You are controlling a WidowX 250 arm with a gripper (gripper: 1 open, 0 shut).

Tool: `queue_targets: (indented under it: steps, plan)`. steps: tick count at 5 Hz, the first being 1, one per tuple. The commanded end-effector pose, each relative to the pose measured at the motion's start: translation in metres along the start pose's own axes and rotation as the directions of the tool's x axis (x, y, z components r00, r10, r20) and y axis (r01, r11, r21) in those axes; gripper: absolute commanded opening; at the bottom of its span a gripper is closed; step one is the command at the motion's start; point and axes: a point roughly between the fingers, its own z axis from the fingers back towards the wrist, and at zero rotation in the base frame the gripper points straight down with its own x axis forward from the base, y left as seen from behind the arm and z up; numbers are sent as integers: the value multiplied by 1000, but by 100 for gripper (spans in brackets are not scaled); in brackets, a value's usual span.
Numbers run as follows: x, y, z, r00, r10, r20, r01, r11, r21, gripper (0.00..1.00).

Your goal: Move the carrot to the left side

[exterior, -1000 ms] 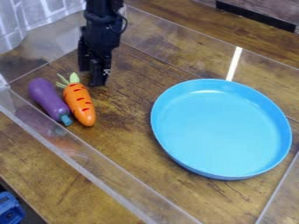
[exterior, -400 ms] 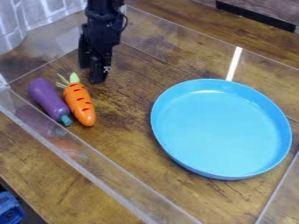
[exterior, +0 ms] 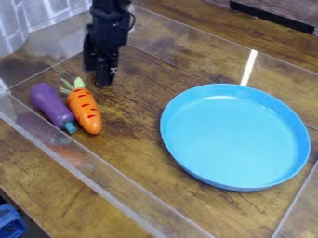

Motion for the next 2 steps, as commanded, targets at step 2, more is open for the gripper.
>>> queue_targets:
  steps: [2]
  plan:
    - [-11,9,-11,998,37,-41,-39,998,-46,100]
